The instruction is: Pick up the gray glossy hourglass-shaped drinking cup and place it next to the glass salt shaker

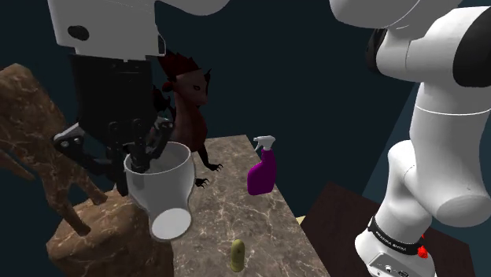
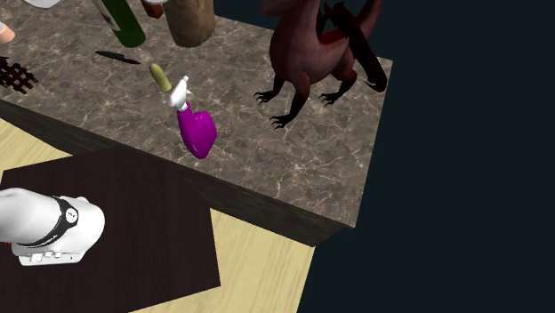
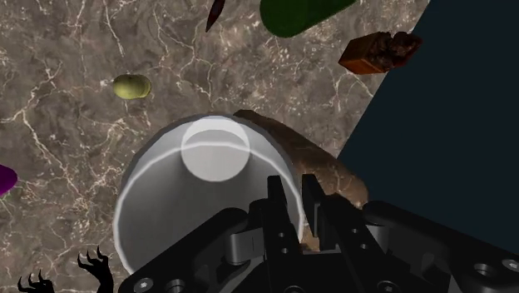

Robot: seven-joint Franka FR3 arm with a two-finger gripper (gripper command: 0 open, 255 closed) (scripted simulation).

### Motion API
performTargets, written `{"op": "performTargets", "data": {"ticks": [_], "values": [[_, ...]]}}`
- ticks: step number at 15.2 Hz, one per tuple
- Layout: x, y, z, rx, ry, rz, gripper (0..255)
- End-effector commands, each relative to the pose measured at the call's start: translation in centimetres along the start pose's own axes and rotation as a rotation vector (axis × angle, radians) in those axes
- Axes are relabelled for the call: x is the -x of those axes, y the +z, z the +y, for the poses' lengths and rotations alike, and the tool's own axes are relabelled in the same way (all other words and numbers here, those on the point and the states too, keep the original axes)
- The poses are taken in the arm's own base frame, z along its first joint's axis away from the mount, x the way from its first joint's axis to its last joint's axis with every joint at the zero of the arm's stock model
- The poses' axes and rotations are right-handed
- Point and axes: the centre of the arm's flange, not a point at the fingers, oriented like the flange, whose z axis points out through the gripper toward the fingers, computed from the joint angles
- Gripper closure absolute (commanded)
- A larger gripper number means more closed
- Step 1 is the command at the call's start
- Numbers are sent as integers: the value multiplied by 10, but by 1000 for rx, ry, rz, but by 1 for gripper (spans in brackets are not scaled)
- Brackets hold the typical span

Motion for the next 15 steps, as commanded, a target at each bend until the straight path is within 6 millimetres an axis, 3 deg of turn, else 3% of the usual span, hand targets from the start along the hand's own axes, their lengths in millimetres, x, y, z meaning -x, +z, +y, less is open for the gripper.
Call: {"op": "performTargets", "data": {"ticks": [1, 8, 15], "values": [[13, 3, -24, -1, 2, 0, 255], [53, 17, -103, -1, 2, 0, 255], [51, 53, -97, -1, 2, 0, 255]]}}
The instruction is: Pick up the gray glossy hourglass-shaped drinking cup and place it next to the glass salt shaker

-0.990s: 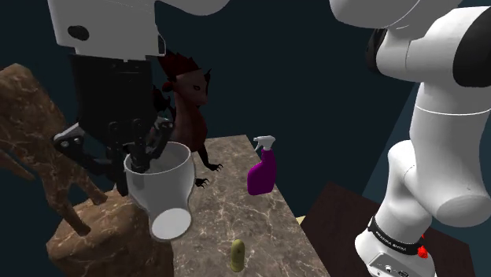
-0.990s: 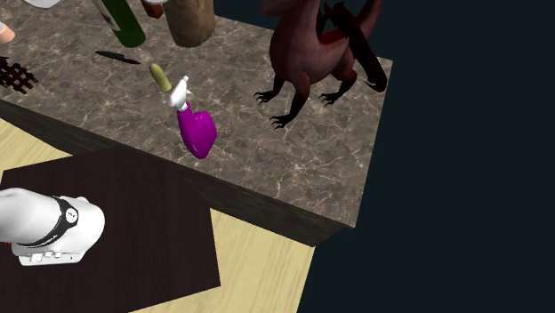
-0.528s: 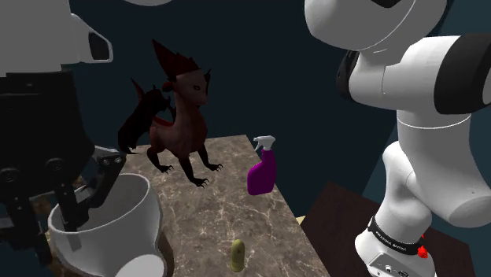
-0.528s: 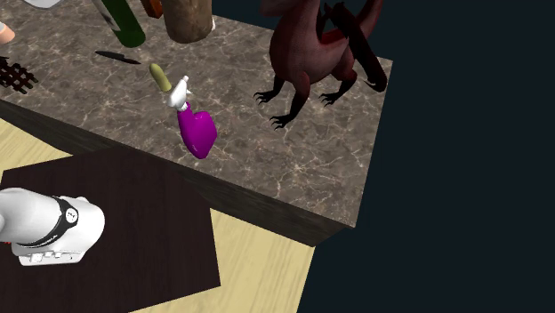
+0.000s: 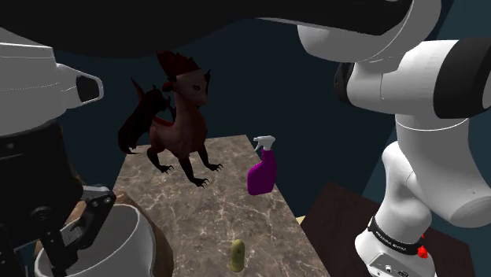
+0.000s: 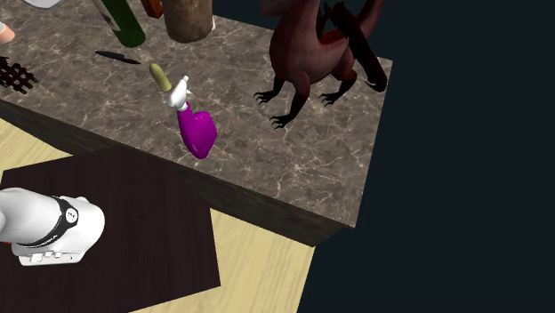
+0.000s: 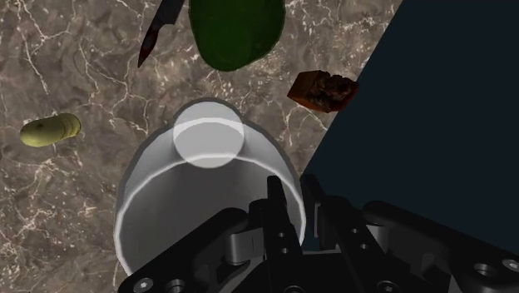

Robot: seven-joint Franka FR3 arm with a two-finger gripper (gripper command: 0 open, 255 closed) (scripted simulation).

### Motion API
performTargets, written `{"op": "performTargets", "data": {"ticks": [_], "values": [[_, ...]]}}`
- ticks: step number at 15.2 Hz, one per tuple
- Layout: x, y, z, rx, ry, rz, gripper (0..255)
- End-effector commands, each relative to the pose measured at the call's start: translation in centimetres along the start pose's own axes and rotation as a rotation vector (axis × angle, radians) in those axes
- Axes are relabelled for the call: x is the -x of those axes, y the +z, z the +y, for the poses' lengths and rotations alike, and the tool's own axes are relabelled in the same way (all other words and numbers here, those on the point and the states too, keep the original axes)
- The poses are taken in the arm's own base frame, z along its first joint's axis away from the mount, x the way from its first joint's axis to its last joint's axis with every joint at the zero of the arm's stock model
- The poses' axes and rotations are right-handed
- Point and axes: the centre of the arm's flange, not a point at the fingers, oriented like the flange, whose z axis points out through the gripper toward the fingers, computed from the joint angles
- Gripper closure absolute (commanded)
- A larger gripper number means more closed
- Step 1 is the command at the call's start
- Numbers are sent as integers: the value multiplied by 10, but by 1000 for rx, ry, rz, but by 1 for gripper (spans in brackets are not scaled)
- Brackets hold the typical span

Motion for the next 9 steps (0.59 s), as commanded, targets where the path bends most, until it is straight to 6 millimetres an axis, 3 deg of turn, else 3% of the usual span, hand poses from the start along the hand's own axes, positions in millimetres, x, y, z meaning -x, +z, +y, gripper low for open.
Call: {"op": "performTargets", "data": {"ticks": [1, 9], "values": [[-1, 12, 2, 2, 2, 1, 255], [-3, 54, 8, 2, 2, 1, 255]]}}
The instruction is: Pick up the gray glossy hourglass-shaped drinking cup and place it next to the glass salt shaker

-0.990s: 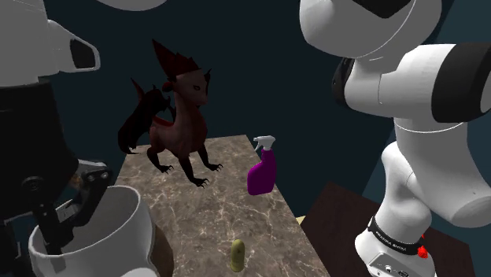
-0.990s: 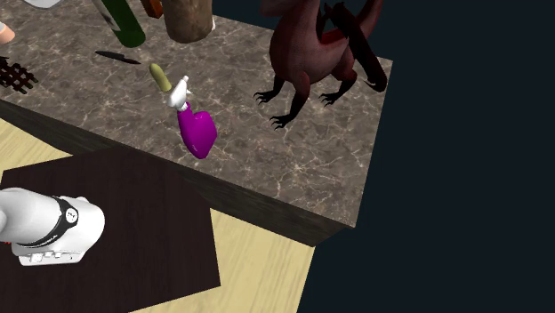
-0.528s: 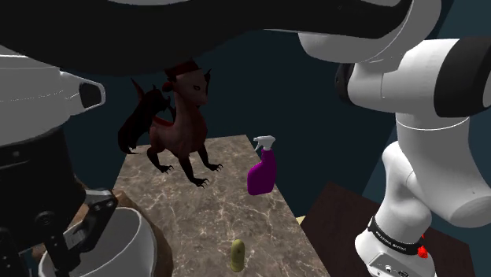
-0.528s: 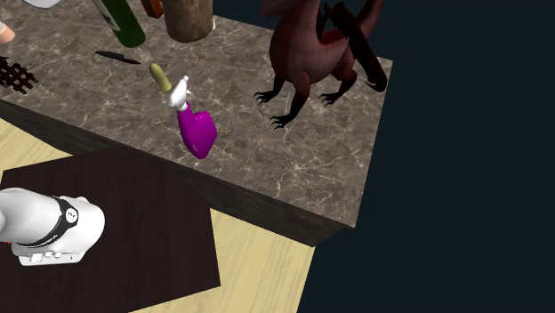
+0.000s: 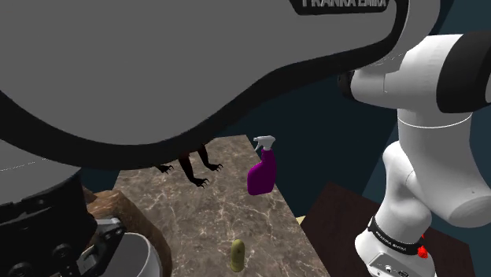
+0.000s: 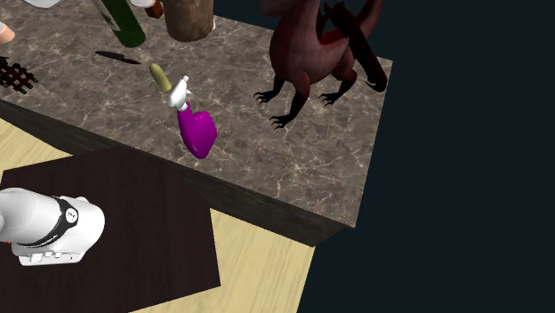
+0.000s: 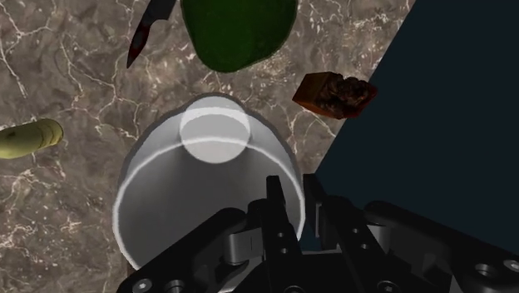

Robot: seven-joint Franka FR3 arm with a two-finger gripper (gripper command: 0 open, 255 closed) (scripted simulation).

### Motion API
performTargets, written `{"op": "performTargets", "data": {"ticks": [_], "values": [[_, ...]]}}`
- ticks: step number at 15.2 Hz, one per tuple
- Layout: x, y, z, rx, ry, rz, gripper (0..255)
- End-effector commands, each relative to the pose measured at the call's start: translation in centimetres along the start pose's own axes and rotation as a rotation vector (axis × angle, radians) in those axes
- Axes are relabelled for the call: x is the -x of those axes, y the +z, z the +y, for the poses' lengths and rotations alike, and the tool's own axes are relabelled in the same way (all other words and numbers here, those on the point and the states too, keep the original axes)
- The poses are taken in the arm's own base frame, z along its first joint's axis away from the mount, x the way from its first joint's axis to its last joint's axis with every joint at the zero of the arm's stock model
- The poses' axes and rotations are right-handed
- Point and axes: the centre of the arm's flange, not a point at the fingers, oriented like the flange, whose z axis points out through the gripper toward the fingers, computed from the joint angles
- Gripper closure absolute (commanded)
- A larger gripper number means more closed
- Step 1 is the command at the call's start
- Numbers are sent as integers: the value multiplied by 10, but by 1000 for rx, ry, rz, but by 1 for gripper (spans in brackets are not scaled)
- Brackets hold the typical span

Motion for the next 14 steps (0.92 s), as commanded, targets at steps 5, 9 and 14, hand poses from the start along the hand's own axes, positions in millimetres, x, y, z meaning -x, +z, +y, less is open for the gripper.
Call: {"op": "performTargets", "data": {"ticks": [5, 9, 14], "values": [[-5, 35, 8, 7, 5, 1, 255], [-6, 56, 11, 7, 5, 1, 255], [-8, 82, 15, 7, 5, 1, 255]]}}
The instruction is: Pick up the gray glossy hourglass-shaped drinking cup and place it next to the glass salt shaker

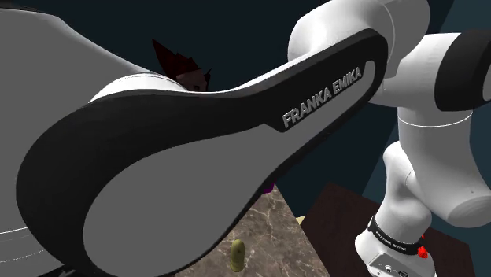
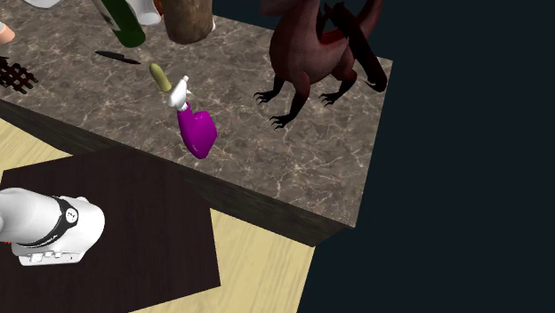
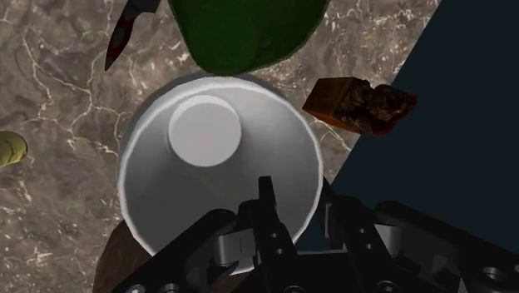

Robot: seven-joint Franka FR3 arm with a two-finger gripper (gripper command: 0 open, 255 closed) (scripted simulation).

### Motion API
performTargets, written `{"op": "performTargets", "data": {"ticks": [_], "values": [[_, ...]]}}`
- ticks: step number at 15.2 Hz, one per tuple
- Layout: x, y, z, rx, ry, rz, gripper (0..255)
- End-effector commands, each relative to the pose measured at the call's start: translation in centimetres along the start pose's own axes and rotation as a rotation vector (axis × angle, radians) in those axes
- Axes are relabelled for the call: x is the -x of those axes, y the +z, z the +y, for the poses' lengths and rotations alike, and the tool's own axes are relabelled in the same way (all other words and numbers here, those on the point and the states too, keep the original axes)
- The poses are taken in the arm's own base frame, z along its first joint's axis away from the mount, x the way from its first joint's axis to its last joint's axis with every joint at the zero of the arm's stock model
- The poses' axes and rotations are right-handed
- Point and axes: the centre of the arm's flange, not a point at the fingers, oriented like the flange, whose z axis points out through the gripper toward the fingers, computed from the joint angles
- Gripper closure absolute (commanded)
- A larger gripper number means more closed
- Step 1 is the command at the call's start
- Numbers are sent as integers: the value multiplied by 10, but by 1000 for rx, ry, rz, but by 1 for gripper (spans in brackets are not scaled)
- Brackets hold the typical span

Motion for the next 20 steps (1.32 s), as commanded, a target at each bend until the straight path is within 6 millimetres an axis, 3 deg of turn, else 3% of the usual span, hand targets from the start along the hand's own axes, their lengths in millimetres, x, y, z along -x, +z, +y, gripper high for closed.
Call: {"op": "performTargets", "data": {"ticks": [1, 10, 17, 18, 20], "values": [[-11, 20, 8, 19, 13, 4, 255], [-13, 66, 16, 19, 13, 4, 255], [-13, 66, 16, 19, 13, 4, 255], [-13, 67, 16, 19, 13, 4, 0], [-14, 66, 16, 19, 13, 4, 0]]}}
